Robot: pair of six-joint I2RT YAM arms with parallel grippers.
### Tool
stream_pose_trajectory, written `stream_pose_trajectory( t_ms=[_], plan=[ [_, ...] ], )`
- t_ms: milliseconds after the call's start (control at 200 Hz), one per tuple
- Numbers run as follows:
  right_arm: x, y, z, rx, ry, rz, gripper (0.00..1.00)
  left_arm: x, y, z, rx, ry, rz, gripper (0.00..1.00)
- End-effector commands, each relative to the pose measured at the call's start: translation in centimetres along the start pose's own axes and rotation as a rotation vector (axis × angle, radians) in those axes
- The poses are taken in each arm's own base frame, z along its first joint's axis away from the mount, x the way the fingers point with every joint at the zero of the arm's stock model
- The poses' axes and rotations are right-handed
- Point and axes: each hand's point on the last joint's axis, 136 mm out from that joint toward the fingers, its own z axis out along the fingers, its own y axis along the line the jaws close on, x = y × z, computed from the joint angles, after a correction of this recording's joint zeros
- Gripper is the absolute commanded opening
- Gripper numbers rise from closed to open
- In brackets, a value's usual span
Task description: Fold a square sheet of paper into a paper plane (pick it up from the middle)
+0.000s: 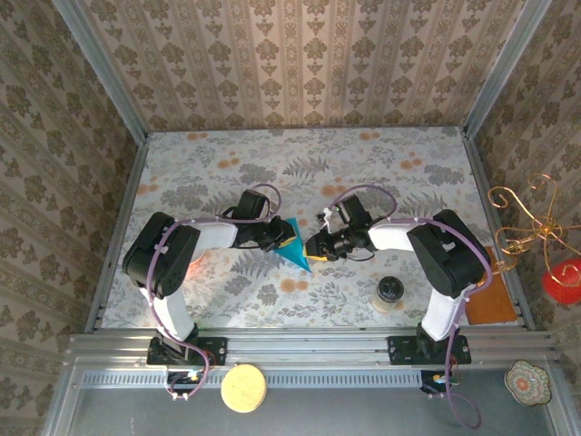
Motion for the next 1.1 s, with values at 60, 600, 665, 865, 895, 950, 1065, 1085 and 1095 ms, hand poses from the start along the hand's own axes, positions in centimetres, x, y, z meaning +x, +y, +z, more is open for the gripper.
stream_pose_trajectory(
  t_ms=[60, 600, 665, 865, 895, 950, 1065, 1085, 1095],
  plan=[
    [0.8, -0.8, -0.1, 0.044, 0.019, 0.011, 0.33, -0.1, 0.2, 0.2, -0.019, 0.005, 0.012, 0.21],
    [1.8, -1.7, 1.1, 0.144, 0.078, -0.028, 0.4, -0.1, 0.4, 0.3, -0.026, 0.013, 0.009, 0.21],
    [1.9, -2.3, 1.2, 0.177, 0.087, -0.027, 0.39, -0.1, 0.4, 0.3, -0.025, 0.013, 0.009, 0.21],
    [2.4, -3.6, 1.6, 0.257, 0.11, -0.029, 0.37, -0.2, 0.3, 0.3, -0.027, 0.013, 0.01, 0.21],
    [2.5, -3.8, 1.6, 0.269, 0.113, -0.029, 0.37, -0.2, 0.3, 0.3, -0.028, 0.013, 0.01, 0.21],
    [2.5, -4.0, 1.6, 0.286, 0.115, -0.032, 0.36, -0.2, 0.4, 0.3, -0.028, 0.014, 0.01, 0.21],
    [2.6, -4.5, 1.7, 0.308, 0.118, -0.028, 0.33, -0.3, 0.5, 0.3, -0.031, 0.012, 0.007, 0.21],
    [2.5, -4.5, 1.7, 0.309, 0.117, -0.028, 0.32, -0.2, 0.4, 0.3, -0.03, 0.013, 0.007, 0.21],
    [2.6, -4.6, 1.7, 0.311, 0.117, -0.027, 0.32, -0.3, 0.4, 0.3, -0.031, 0.012, 0.008, 0.21]
  ],
)
